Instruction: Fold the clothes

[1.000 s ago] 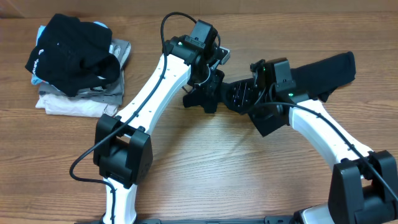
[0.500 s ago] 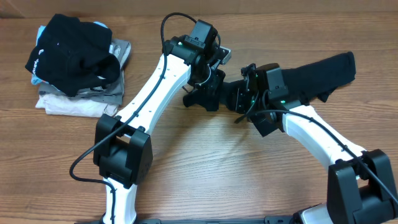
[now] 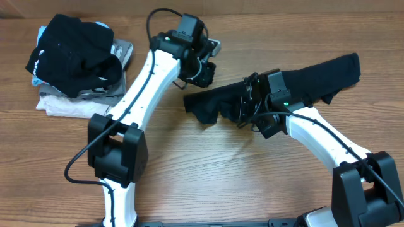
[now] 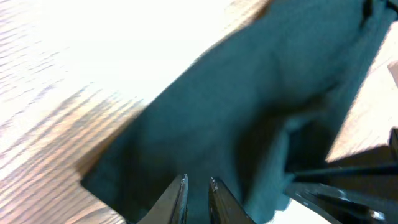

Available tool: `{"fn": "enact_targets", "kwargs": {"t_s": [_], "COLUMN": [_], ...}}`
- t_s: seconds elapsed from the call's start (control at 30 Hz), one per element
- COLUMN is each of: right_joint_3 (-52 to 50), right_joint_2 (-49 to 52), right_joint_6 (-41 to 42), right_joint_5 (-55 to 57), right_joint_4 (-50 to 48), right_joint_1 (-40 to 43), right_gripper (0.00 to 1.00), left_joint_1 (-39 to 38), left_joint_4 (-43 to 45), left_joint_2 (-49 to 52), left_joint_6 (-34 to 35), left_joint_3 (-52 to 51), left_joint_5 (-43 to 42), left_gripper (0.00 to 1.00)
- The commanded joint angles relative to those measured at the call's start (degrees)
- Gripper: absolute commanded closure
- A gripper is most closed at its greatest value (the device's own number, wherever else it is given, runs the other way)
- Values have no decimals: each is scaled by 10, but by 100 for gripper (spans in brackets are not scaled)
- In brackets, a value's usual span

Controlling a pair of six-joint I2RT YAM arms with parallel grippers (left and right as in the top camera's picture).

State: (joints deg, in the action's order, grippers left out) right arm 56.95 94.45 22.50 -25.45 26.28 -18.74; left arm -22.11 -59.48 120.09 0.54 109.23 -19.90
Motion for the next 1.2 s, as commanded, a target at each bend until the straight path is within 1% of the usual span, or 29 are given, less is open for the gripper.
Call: {"fn": "enact_targets", "kwargs": {"t_s": [0.0, 0.13, 0.2, 0.33, 0.43, 0.5, 0.6, 0.63, 0.7, 0.77, 0.8, 0.87, 0.9, 0.97, 1.1, 1.17], "right_joint_3": [-3, -2, -2, -2, -2, -2, -2, -2, -2, -2, -2, -2, -2, -2, -2, -2], "right_joint_2": [1, 1, 1, 1, 1, 1, 1, 1, 1, 1, 1, 1, 1, 1, 1, 1], "right_joint_6": [7, 7, 7, 2, 2, 2, 2, 2, 0, 0, 0, 0, 0, 0, 0, 0], "right_joint_5": [-32, -34, -34, -34, -34, -34, -34, -34, -34, -34, -34, -34, -34, -34, -34, -34], "right_joint_4": [24, 78, 99, 109, 109, 109, 108, 108, 107, 105, 104, 102, 102, 100, 99, 99], "right_joint_1": [-2, 0, 4, 20, 33, 41, 50, 54, 57, 57, 57, 57, 57, 57, 57, 57], "right_gripper": [96, 96, 96, 96, 96, 96, 96, 96, 96, 96, 96, 96, 96, 96, 96, 96], "left_joint_1": [7, 6, 4, 0, -5, -12, -29, -44, -62, -84, -94, -121, -140, -159, -175, -177], "left_joint_4": [2, -7, -22, -79, -143, -190, -238, -255, -262, -259, -255, -240, -227, -212, -183, -172], "left_joint_2": [-10, -10, -10, -10, -10, -10, -10, -10, -10, -10, -10, -10, -10, -10, -10, -10], "left_joint_6": [7, -23, -57, -151, -204, -231, -250, -252, -250, -231, -219, -177, -144, -106, -27, -2], "left_joint_3": [13, 13, 13, 13, 13, 12, 7, 6, 6, 5, 4, -3, -12, -22, -31, -31], "left_joint_5": [-12, -16, -39, -90, -93, -94, -95, -95, -95, -83, -70, -12, 30, 72, 144, 165], "left_gripper": [84, 84, 84, 82, 76, 71, 64, 59, 53, 48, 47, 44, 43, 42, 42, 42]}}
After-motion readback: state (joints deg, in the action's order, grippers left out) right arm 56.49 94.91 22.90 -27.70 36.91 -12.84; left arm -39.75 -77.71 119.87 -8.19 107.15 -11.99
